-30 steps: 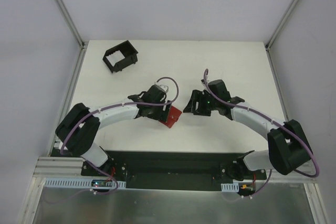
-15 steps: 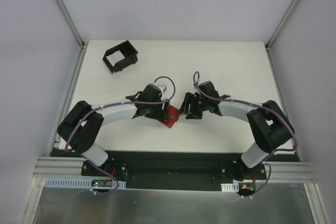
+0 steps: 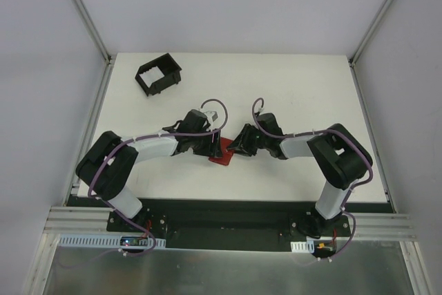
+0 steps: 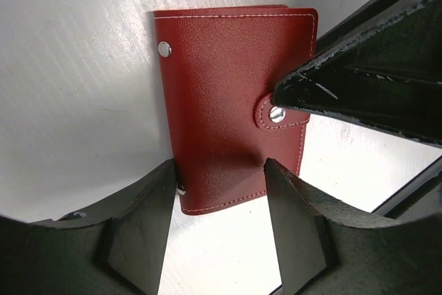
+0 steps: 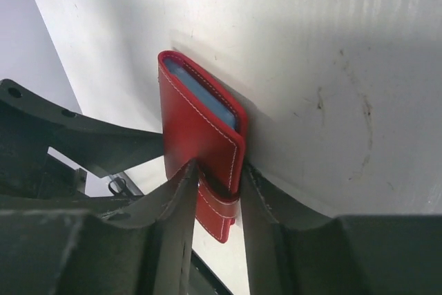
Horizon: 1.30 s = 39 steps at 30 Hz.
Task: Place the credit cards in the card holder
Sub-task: Open the card holder at the center of the board.
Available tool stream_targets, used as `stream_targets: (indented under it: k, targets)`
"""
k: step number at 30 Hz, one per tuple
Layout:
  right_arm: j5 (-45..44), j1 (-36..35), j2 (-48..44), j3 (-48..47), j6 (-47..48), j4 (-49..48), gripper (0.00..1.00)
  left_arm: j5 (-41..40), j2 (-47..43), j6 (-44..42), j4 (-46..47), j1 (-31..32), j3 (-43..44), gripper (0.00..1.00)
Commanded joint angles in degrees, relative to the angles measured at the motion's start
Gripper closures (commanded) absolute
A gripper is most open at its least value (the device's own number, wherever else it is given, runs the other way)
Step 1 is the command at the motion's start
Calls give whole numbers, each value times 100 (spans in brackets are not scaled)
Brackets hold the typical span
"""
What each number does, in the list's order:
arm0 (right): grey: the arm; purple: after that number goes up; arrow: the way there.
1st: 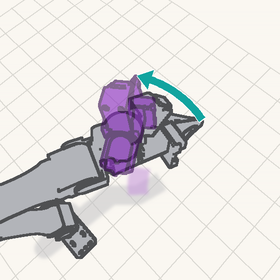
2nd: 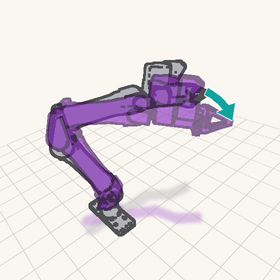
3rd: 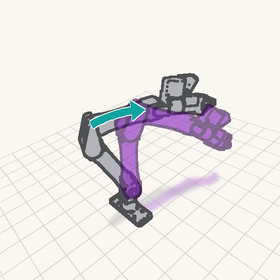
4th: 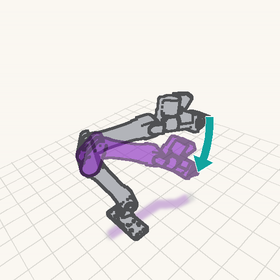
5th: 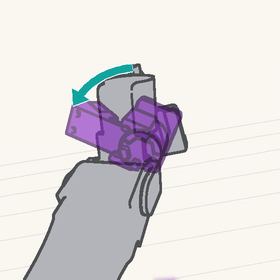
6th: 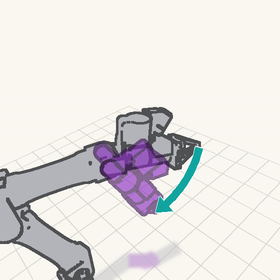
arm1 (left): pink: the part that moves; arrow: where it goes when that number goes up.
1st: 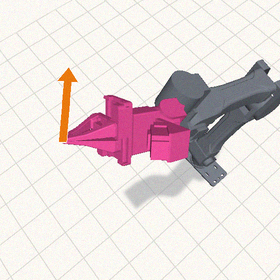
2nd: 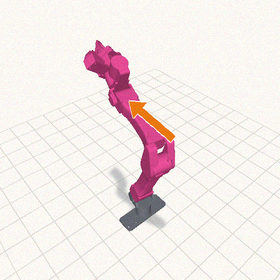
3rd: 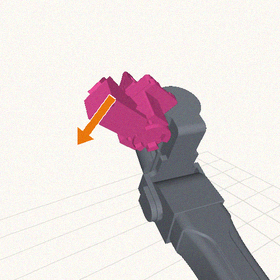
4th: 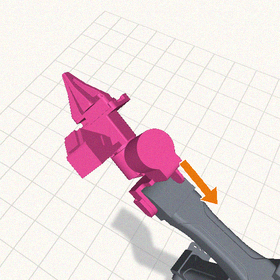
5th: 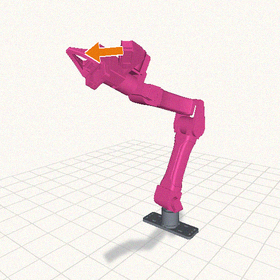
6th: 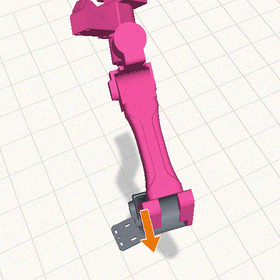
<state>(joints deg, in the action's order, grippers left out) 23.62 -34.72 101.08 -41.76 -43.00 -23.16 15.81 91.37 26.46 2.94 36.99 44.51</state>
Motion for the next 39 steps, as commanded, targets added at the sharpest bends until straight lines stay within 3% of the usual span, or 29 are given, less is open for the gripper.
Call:
stream_targets:
  k: [1,6,10,15,20,26,29,34,36,39]
  targets:
    - [-173,-79,132,282,-323,-786,71,177,48,79,84,-25,-223,47]
    - [-15,-61,-114,308,-24,-918,98,-17,-356,79,31,-209,-346,42]
    - [213,-35,-395,580,-120,-1541,100,289,-787,105,154,-727,-531,33]
    - [441,-44,-764,976,-226,-2236,99,1449,-911,403,1075,-1413,-794,31]
    - [793,-52,-1037,1222,-77,-2764,100,2758,-736,562,2042,-1528,-874,30]
    - [969,-52,-1274,1328,64,-2905,100,3393,-489,975,3088,-1537,-1137,31]
    - [1005,-44,-1336,1337,29,-3028,100,3594,-375,1124,3431,-1537,-1243,37]
    - [926,-44,-1284,1346,20,-2984,100,3561,-471,1143,3442,-1537,-1322,65]
    - [864,-35,-1275,1372,72,-2800,99,3386,-611,915,2944,-1546,-1226,83]
    - [636,-52,-1397,1469,309,-2240,97,2868,-735,336,1723,-1528,-963,97]
